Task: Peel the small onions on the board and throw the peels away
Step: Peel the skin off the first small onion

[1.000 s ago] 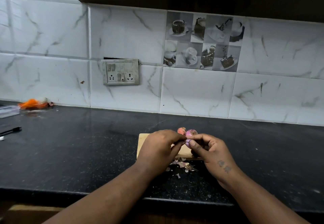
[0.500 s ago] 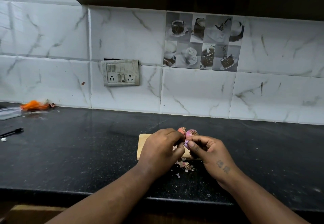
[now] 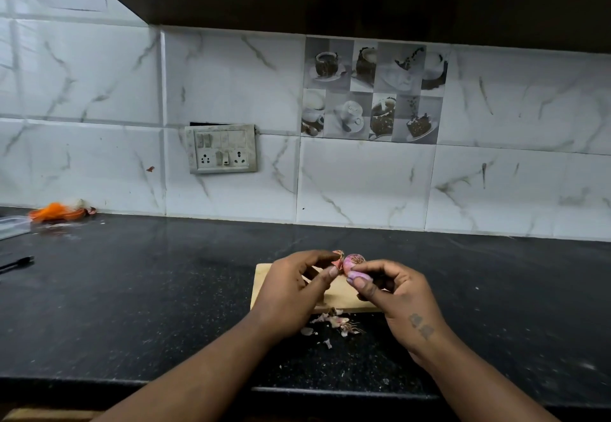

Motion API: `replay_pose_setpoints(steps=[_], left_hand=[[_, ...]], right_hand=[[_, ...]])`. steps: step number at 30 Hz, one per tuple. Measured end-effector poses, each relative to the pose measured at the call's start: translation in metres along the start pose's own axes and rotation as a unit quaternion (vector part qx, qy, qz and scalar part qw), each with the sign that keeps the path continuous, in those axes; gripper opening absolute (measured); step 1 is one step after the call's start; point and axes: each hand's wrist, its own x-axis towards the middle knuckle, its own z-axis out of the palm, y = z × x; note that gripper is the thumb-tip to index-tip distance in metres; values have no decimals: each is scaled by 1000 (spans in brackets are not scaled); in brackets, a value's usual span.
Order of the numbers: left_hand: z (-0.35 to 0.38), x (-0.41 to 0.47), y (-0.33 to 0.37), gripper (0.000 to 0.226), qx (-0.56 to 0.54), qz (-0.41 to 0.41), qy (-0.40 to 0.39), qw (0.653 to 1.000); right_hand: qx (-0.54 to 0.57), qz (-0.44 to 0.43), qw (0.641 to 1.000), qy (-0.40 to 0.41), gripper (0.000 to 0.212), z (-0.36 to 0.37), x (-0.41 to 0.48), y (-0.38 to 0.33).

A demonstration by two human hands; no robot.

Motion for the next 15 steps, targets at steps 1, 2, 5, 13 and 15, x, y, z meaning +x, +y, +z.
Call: replay_pose_setpoints(steps=[1,2,5,13,15], left_hand=[[0,1,0,19,17,11,-6,1000],[0,1,-1,19,41,28,-12,999],[0,-1,0,17,88,60,-17,994],[2,-1,4,11,50,27,7,998],[3,-1,5,12,34,9,10,999]], right_hand=[[-7,-1,1000,-5,17,1,0,-1],[-15,-3,1000,-9,16,2,0,-1],[-40,-19,999,-19,17,3,-1,-5],[-83,-49,995,-29,22,3,1,-2],[-114,-58,991,-38,25,3,2,0]])
